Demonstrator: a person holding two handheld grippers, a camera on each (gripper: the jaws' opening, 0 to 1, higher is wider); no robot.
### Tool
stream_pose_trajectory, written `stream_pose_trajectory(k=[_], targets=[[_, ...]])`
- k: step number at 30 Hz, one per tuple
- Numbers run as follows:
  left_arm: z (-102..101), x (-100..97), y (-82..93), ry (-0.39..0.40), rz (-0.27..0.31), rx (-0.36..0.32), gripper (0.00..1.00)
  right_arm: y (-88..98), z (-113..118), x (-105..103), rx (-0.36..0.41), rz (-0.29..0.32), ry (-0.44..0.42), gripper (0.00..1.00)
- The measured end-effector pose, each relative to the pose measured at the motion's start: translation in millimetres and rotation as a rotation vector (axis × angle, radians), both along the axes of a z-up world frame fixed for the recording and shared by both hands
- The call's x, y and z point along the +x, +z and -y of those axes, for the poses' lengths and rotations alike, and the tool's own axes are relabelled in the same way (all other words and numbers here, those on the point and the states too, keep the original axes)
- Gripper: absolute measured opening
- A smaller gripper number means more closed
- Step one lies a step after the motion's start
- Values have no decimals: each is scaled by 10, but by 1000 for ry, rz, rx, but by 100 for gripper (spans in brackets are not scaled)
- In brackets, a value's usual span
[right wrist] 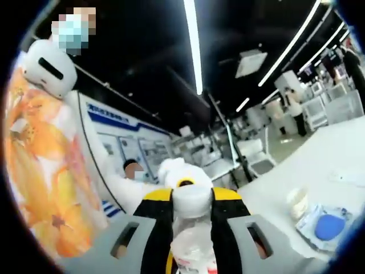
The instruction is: Arrange the tabletop items into an orderly group along one side of the table until the central work area is clear of visible clutter.
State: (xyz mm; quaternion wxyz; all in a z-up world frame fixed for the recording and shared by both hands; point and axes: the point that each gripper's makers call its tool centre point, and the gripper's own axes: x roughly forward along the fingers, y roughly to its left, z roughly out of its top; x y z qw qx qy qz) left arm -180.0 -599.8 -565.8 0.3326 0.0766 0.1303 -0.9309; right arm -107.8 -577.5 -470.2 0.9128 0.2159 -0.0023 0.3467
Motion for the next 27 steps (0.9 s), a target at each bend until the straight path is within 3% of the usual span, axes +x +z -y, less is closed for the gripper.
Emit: stream_pose_trajectory(k=[2,6,10,15,19,23,27], targets=[[71,-30,-46,49,-18,36,45,7,-1,-13,10,-5,-7,23],[133,55,-78,112,39,-8,44,29,-6,17,3,-25,-39,24],[138,236,-152,191,91,7,43,-49,65,40,-82,-47,-120,25],[86,390,-135,262,97,4,44,-169,128,48,-143,-92,-200,37],[29,394,-160,266,124,18,44,-158,62,60,-175,-76,-216,33],[-2,398,-178,278,112,32,44,-185,-71,70,-200,-82,-151,21],[-32,411,-223,320,112,34,45,-225,-96,91,-203,-113,-149,20]])
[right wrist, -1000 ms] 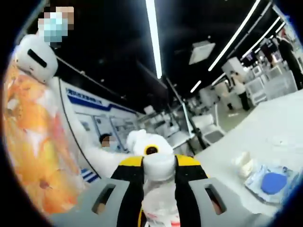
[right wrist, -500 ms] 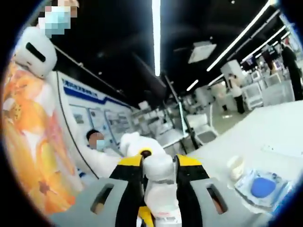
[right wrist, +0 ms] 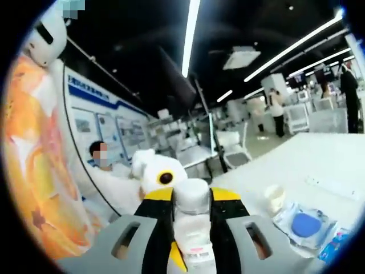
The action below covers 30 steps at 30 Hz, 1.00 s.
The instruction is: Arrange the tabletop items into an orderly group along one side of the table until the central work area is clear of visible clutter.
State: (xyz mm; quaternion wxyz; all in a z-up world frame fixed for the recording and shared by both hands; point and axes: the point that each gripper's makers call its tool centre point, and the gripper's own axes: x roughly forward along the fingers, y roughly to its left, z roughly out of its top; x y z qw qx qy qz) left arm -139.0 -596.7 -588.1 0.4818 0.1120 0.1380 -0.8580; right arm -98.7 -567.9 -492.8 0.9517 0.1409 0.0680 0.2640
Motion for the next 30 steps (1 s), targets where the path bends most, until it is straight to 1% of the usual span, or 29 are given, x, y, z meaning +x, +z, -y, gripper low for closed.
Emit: stream_pose_trajectory(k=[2,3,4,5,6,7,8,9,10,11,12,13,14,15,16,17,18,19,20,21,22,24,25,26,27,28,29,30], targets=[[-17,10,-2,32,-1,-8,46,-8,-16,5,14,-8,10,20],[-12,45,-4,63,13,-19,47,-11,-29,18,3,-10,12,20],[-14,85,-2,97,28,-33,48,-16,-30,25,-5,-11,11,20],[-24,165,-12,165,36,-45,51,-20,-26,48,-17,-15,13,20],[-35,222,-9,210,37,-55,58,-17,-29,62,-17,-16,16,20],[-57,322,5,285,29,-78,69,-9,-28,90,-19,-17,15,20],[-87,400,-1,340,30,-86,86,-4,-19,114,-18,-19,11,20],[-164,530,-33,420,43,-84,98,4,-10,138,-16,-18,10,20],[-244,647,-60,491,50,-71,96,18,-6,173,-15,-16,9,20],[-349,757,-115,537,73,-46,95,28,-8,198,-15,-16,11,20],[-468,870,-132,591,91,-58,100,39,-16,233,-17,-16,16,20],[-577,941,-141,627,103,-60,98,44,-22,262,-16,-17,19,20],[-674,1001,-167,662,111,-50,100,46,-33,303,-16,-21,22,20],[-780,1073,-195,697,124,-37,100,45,-42,330,-16,-25,25,20],[-946,1174,-225,748,140,-25,100,42,-51,355,-17,-28,29,20],[-1057,1234,-243,775,154,-16,100,32,-68,393,-20,-33,36,20],[-1232,1295,-272,818,160,-3,100,23,-88,432,-25,-38,46,20],[-1332,1320,-299,833,153,8,100,19,-106,456,-29,-41,54,20],[-1485,1328,-366,861,144,49,100,16,-122,483,-37,-41,59,20],[-1609,1352,-437,889,149,93,100,13,-147,527,-42,-43,66,20],[-1762,1377,-516,914,167,125,100,13,-163,556,-45,-43,70,20],[-1950,1434,-572,960,216,119,100,2,-195,624,-54,-44,79,20],[-2100,1464,-628,1009,234,143,100,-10,-216,671,-61,-46,88,20],[-2191,1474,-649,1039,244,148,100,-20,-229,706,-70,-50,93,20],[-2286,1472,-649,1067,250,125,100,-30,-240,740,-80,-55,100,20],[-2336,1470,-648,1084,250,107,100,-41,-257,783,-91,-61,109,20],[-2389,1499,-638,1118,247,87,100,-42,-269,831,-101,-61,114,20],[-2383,1526,-631,1129,249,107,100,-43,-272,861,-105,-61,118,20]])
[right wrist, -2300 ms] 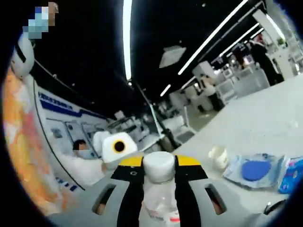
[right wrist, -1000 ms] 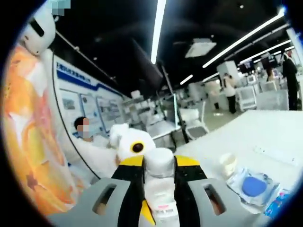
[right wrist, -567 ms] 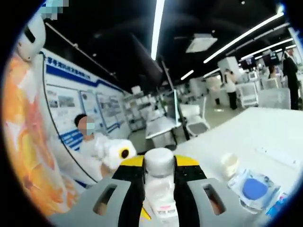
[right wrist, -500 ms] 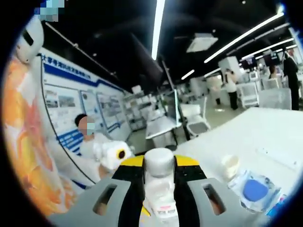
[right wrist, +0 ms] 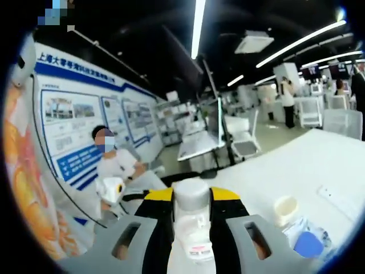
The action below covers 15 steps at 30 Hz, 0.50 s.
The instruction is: Arrange the tabletop items into an orderly group along one side of the table until the central work area is clear of visible clutter.
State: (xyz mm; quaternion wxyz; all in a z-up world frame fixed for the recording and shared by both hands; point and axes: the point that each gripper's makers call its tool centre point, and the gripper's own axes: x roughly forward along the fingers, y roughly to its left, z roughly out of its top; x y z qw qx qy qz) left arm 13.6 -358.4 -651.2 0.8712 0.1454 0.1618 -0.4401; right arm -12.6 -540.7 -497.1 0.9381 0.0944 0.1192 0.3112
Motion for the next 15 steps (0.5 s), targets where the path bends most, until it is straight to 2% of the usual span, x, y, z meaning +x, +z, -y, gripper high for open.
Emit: stream_pose_trajectory(k=[3,4,6,7,8,10,12,15], targets=[[163,28,195,-30,70,-72,100,0,27,137,-5,-6,-3,20],[161,-8,154,-45,91,-55,100,4,55,209,0,-9,-13,20],[116,-61,16,-62,94,52,98,18,103,315,26,-9,-37,20],[125,-87,-40,-86,114,112,95,28,138,396,49,-7,-54,20],[167,-135,-63,-135,138,139,90,26,160,450,63,-6,-62,20],[216,-198,-86,-185,143,142,83,0,204,586,68,-6,-69,21],[189,-211,-128,-190,129,153,78,-33,257,741,65,-10,-84,21],[172,-188,-103,-198,121,120,79,-67,365,993,64,-5,-111,21]])
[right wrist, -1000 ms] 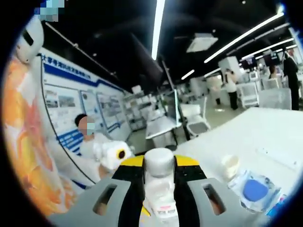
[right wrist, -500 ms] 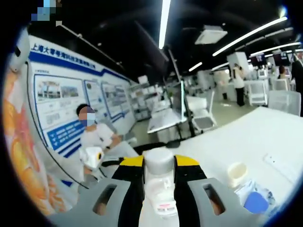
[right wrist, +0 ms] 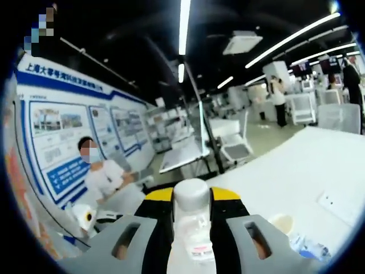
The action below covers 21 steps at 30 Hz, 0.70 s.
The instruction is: Arrange the tabletop items into an orderly group along one side of the table until the central work area is clear of visible clutter.
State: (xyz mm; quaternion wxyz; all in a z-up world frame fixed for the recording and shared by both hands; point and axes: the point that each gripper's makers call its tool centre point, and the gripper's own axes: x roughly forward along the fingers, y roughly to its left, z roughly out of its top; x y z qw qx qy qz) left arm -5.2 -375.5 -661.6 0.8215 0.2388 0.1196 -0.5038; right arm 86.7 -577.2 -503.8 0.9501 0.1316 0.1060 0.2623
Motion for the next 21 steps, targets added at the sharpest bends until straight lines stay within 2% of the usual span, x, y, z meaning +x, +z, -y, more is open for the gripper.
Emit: stream_pose_trajectory(k=[2,4,7,9,12,14,18,21], targets=[[-41,41,-1,13,-10,-9,79,0,56,130,1,6,-20,21],[-88,74,-18,44,-47,-19,77,18,95,278,-18,27,-35,21],[-108,98,6,54,-53,-40,75,7,155,513,-21,39,-53,21],[-121,107,0,62,-64,-44,75,-20,130,652,-43,35,-32,21],[-146,106,-61,72,-91,-33,73,-120,55,803,-145,12,42,21],[-149,96,-83,69,-99,-27,73,-177,39,920,-162,11,61,21],[-156,91,-85,62,-92,-22,72,-334,92,1094,-155,-16,62,21],[-176,104,-106,67,-92,-10,71,-499,141,1180,-138,-65,49,21]])
